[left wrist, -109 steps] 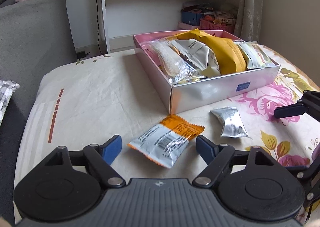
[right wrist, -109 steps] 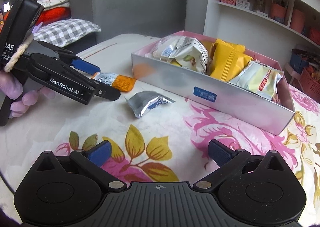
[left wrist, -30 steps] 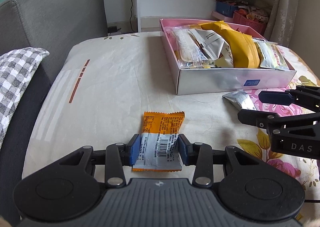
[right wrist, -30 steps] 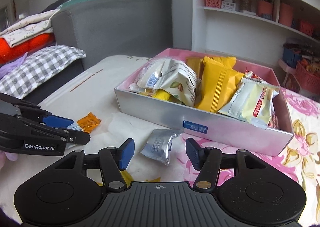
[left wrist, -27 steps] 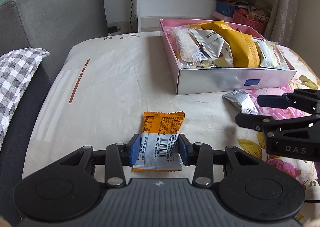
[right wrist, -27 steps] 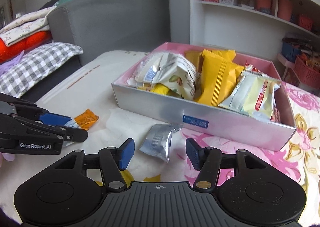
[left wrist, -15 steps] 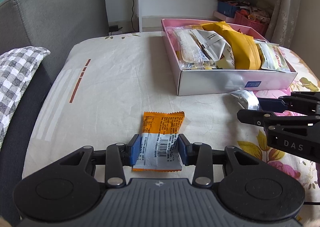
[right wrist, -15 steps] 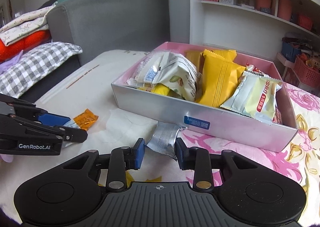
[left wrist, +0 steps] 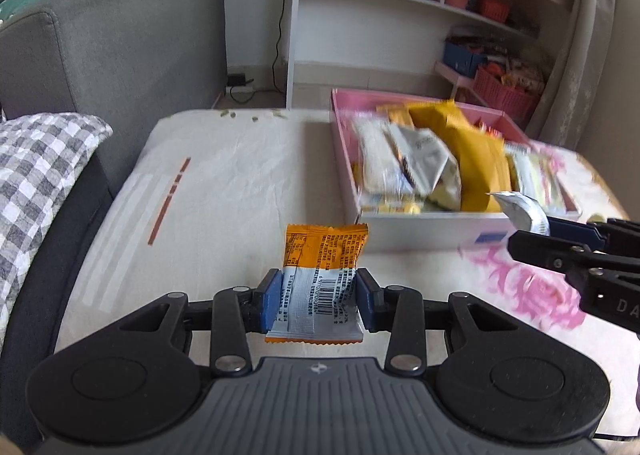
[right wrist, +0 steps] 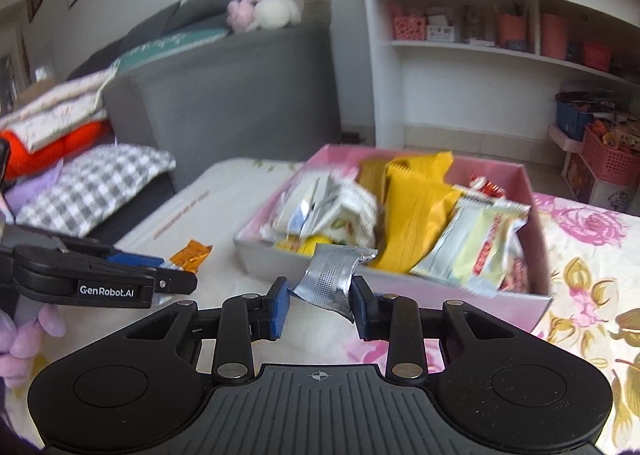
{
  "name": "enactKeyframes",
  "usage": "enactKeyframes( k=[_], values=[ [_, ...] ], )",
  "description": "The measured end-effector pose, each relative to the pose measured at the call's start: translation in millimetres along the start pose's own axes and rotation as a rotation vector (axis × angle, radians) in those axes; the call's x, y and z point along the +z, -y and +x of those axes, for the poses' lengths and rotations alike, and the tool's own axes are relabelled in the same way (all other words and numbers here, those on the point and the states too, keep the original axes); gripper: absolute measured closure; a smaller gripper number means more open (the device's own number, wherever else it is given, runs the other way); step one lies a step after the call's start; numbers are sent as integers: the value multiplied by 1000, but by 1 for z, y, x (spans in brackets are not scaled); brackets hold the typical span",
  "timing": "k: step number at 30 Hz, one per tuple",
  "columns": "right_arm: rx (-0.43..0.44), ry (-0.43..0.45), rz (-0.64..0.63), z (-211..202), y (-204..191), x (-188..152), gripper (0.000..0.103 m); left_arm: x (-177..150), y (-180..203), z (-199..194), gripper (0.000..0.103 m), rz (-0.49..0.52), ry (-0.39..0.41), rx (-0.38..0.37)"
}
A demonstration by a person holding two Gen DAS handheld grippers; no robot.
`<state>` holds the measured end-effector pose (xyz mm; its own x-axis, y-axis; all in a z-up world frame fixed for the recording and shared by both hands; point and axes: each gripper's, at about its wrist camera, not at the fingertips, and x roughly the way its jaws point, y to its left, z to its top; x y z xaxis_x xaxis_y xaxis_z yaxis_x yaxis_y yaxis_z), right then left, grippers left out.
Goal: Organize snacks
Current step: 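Carry both packs into the pink box and open both grippers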
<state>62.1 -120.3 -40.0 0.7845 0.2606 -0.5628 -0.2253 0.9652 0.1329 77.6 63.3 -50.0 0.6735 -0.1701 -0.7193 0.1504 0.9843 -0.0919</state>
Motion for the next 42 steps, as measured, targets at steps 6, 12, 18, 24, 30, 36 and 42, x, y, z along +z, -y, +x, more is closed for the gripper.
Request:
enactKeyframes(
  k=[6,12,18,24,30,36,42],
  values=[
    [-35,68,91,-11,27,17,71,18,10,1,67,-33,57,-18],
    [-110,89,179,-4,62,25,71,29,29,17,67,-39,85,-57],
    [-156,105,283,3,98,26,71,36,51,37,67,-39,98,-120],
    [-140,101,338,12,115,26,71,37,68,55,67,-18,75,-161],
    [-133,85,320,24,109,27,70,37,67,65,67,-7,88,-127],
    [-177,93,304,27,110,26,70,33,70,68,66,2,95,-125],
    [-186,92,284,26,110,26,67,30,73,60,57,49,117,-117]
  ],
)
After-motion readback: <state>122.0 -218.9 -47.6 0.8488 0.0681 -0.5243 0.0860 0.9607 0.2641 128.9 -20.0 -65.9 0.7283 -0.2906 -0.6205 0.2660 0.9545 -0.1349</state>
